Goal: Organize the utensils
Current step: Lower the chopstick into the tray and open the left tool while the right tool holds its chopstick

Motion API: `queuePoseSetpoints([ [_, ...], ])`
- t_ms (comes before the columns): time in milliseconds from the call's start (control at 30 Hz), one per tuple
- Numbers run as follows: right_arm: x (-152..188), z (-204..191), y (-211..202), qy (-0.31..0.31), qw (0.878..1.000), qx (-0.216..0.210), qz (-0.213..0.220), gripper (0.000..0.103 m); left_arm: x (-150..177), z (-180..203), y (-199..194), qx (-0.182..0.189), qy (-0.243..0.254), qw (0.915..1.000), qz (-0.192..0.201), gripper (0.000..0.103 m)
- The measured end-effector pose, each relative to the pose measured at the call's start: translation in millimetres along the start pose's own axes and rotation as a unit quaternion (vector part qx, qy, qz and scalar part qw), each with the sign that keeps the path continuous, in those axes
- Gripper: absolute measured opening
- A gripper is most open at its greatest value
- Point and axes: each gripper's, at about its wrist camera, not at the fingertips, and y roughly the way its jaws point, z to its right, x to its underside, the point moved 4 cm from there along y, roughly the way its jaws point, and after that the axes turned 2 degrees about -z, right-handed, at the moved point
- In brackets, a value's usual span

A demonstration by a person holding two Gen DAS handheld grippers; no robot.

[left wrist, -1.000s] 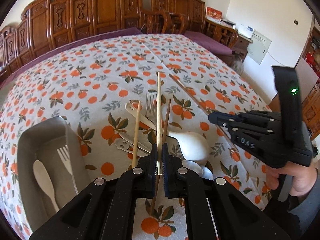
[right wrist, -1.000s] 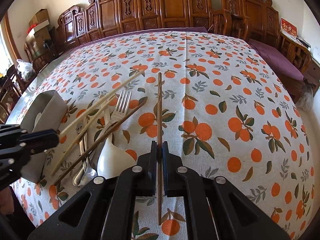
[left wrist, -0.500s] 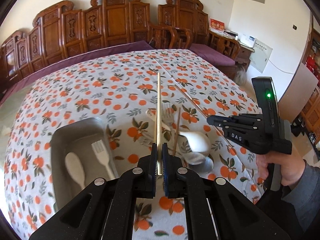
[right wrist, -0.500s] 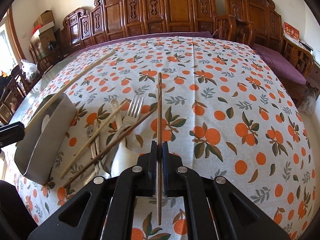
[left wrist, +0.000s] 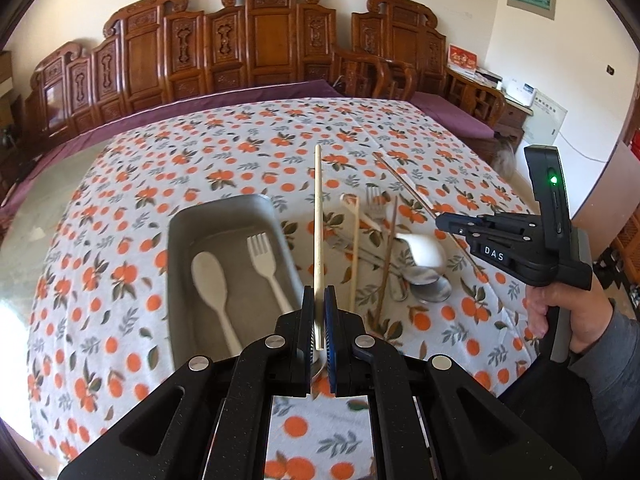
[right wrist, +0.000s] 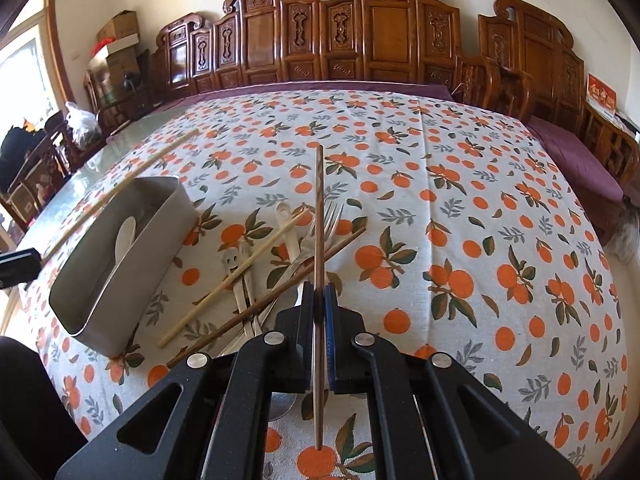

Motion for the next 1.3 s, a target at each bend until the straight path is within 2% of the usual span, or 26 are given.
queuePoseSetpoints([
  [300, 3, -2, -5, -0.004, 1.000, -0.001, 0.005, 0.006, 18, -24, -7, -0.033, -0.023, 0.9991, -0.011, 0.004],
  [633, 4, -1, -11, -0.006, 1.000, -0.006, 0.011, 0.006, 34, -49, 25, -0.069, -0.054, 0.9946, -0.055, 0.004],
  [967, 2, -3, -15, -0.005, 1.000, -0.014, 0.016, 0.006, 33, -51, 48, -0.077, -0.060, 0.9922, -0.077, 0.004],
  [1300, 1, -12, -17, -0.013, 0.999, -0.025, 0.018, 0.006, 33, -53, 58, -0.069, -0.075, 0.9921, -0.074, 0.004],
])
